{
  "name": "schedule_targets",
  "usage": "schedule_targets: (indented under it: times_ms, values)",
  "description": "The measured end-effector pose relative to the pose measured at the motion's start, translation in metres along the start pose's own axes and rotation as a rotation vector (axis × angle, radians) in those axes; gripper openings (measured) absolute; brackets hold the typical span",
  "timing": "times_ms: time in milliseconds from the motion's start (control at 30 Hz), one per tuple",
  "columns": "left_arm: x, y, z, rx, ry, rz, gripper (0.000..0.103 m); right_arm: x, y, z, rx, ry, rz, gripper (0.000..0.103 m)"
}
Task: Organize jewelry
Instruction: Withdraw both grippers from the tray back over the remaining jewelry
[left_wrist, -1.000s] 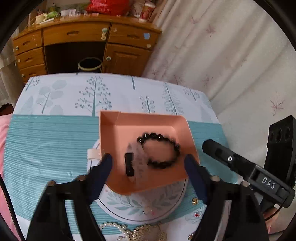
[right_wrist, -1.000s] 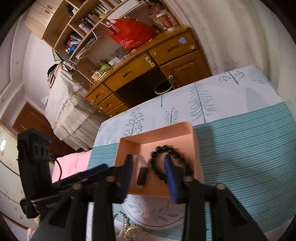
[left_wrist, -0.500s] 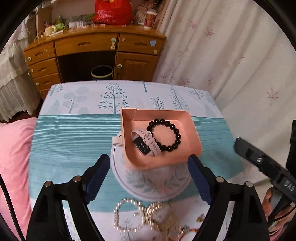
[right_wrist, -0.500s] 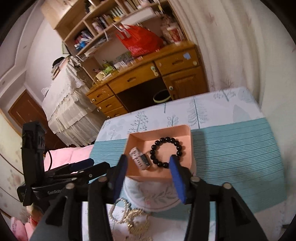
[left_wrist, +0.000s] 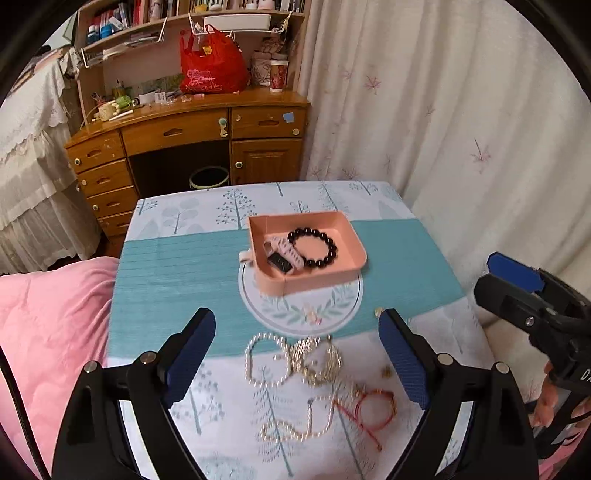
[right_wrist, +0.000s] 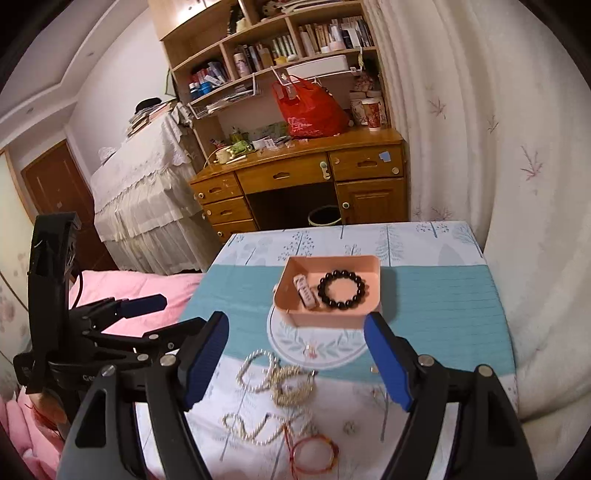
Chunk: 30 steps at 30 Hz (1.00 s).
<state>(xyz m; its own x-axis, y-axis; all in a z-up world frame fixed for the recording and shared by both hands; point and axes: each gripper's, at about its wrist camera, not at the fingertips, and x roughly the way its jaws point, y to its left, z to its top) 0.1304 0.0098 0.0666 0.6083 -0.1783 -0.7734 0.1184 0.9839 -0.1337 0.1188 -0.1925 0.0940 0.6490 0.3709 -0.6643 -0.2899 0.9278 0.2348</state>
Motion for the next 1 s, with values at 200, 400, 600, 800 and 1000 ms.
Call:
schedule_targets:
  times_ms: [200,400,600,800,1000]
  values:
    - [-0.002,-0.006,-0.046,0.046,0.024,0.01,0.09,-0.01,0.0,-0.049,0.02,-0.001,0.024,0.077]
    - [0.018,-0.014,-0.095,0.169,0.076,-0.017,0.09,-0.004,-0.005,-0.094,-0.057,-0.002,0.014,0.077]
    - [0.033,-0.018,-0.131,0.298,0.08,-0.073,0.09,0.0,-0.016,-0.138,-0.157,-0.044,-0.019,0.077]
    - [0.039,-0.024,-0.146,0.489,0.015,-0.101,0.09,0.013,-0.025,-0.172,-0.166,0.018,-0.034,0.077]
    - [0.062,-0.031,-0.155,0.619,0.053,-0.14,0.09,0.034,-0.024,-0.192,-0.173,0.074,-0.076,0.077]
